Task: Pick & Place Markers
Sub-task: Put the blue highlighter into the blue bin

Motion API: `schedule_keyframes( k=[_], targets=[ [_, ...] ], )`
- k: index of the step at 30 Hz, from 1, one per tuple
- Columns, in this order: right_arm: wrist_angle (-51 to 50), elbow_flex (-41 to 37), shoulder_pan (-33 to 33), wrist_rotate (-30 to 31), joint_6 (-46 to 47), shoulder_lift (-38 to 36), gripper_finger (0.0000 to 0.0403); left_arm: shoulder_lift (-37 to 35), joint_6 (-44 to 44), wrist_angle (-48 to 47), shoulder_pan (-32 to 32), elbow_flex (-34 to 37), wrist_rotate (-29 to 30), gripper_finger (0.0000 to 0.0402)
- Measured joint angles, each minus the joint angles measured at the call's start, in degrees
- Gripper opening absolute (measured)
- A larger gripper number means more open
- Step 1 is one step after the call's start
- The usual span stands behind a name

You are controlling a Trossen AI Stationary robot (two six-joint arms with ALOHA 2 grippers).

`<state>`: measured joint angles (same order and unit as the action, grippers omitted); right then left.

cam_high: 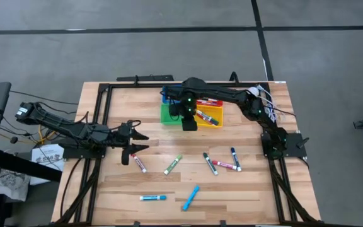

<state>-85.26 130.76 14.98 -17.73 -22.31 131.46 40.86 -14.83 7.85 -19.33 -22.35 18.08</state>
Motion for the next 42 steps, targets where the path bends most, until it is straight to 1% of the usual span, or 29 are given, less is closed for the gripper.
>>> schedule_keyframes(
  k=[5, 8, 12, 17, 23, 28, 31, 34, 38, 42],
  targets=[
    [-1.7, -0.5, -2.6, -0.3, 3.6, -3.0, 0.0102, 0.0, -0.6, -0.1, 0.0, 0.0, -4.5, 0.0176],
    [-1.9, -2.8, -4.3, 0.1, 6.3, -5.3, 0.0102, 0.0, -1.1, -0.1, 0.0, 0.0, -6.2, 0.0176],
    [-0.4, -7.6, -7.4, 1.3, 10.1, -9.6, 0.0102, 0.0, -1.9, -0.4, 0.0, 0.0, -6.8, 0.0176],
    [5.2, -17.5, -11.9, 6.5, 16.5, -15.7, 0.0102, 0.0, -1.9, -0.4, 0.0, 0.0, -7.6, 0.0176],
    [18.3, -32.9, -16.5, 7.2, 26.6, -26.7, 0.0102, 0.0, -1.9, 0.0, 0.0, 0.0, -7.6, 0.0176],
    [29.2, -44.6, -18.1, 7.6, 35.7, -37.4, 0.0102, 0.0, -1.9, 0.3, 0.0, 0.0, -7.3, 0.0176],
    [35.5, -51.0, -19.0, 8.5, 39.7, -43.8, 0.0102, 0.0, -2.1, 1.6, 0.0, 0.0, -6.0, 0.0176],
    [41.0, -56.8, -20.4, 12.4, 43.8, -50.3, 0.0102, 0.1, -3.3, 6.0, 0.0, 0.0, -5.9, 0.0176],
    [47.5, -63.9, -23.5, 20.9, 48.8, -57.7, 0.0102, 0.6, -7.9, 11.9, -0.1, 0.0, -6.1, 0.0176],
    [53.0, -70.3, -27.2, 28.6, 53.4, -63.7, 0.0102, 2.7, -8.9, 15.2, -0.8, -0.2, -11.1, 0.0176]
  ],
)
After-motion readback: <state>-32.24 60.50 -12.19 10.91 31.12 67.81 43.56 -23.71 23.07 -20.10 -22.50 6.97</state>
